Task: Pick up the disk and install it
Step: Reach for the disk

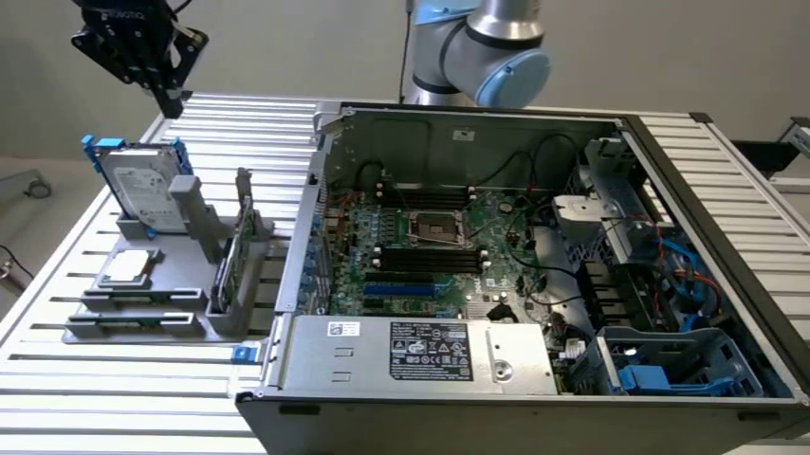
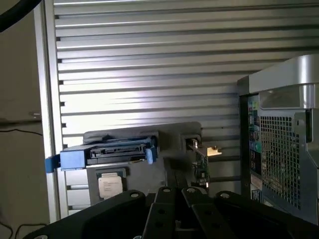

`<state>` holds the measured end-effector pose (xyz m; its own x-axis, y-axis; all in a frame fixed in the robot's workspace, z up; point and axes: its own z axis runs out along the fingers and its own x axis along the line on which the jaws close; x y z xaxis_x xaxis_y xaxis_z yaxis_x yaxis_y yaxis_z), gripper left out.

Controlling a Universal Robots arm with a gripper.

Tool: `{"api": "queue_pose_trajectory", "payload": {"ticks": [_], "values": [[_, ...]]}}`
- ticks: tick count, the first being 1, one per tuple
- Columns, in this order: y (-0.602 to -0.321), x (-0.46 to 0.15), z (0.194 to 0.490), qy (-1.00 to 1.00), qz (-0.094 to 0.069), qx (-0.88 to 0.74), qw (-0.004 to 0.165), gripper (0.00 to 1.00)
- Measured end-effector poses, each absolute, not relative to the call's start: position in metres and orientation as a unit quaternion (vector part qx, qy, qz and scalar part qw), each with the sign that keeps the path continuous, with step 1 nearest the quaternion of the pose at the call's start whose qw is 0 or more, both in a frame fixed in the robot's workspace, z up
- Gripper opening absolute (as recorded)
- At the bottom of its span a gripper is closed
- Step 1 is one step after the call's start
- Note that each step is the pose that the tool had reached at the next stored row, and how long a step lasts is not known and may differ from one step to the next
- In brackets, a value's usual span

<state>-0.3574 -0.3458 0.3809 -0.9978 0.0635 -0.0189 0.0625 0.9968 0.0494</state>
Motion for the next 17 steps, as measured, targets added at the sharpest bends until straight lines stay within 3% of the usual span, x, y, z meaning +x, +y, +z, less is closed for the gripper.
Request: {"api": "queue_pose_trajectory", "payload": {"ticks": [17], "values": [[-0.324,-0.435,0.379,0.999,0.024,0.032,0.01,0.11]]}}
